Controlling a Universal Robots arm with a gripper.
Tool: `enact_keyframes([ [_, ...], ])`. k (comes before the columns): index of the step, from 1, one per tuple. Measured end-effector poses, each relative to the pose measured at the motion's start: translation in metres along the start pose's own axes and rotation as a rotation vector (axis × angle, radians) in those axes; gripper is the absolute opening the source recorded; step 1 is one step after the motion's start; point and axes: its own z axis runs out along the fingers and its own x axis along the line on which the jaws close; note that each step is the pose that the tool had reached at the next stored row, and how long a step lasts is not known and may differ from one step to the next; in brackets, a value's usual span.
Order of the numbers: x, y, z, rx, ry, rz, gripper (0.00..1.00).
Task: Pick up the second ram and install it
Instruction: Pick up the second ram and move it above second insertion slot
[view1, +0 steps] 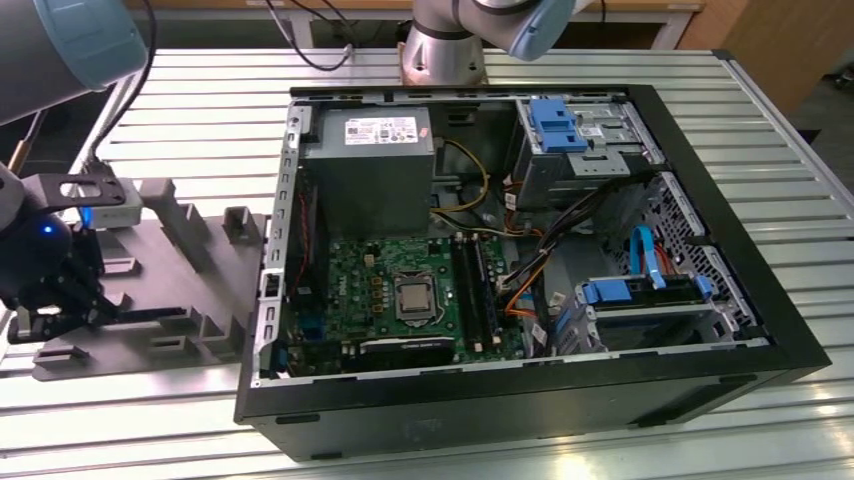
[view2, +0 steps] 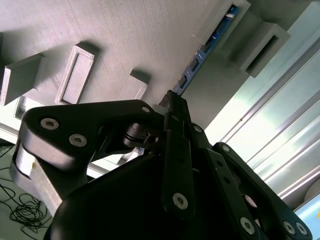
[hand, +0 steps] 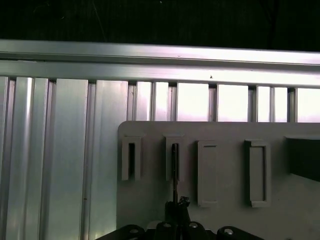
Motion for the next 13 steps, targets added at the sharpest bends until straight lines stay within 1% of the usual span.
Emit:
enact_keyframes([
  [6,-0.0003,0.0001,-0.0089,-0.0001,0.0001,0.000,0.11],
  [13,-0.0003,0.0001,-0.0097,-0.0001,0.0000,0.000,0.11],
])
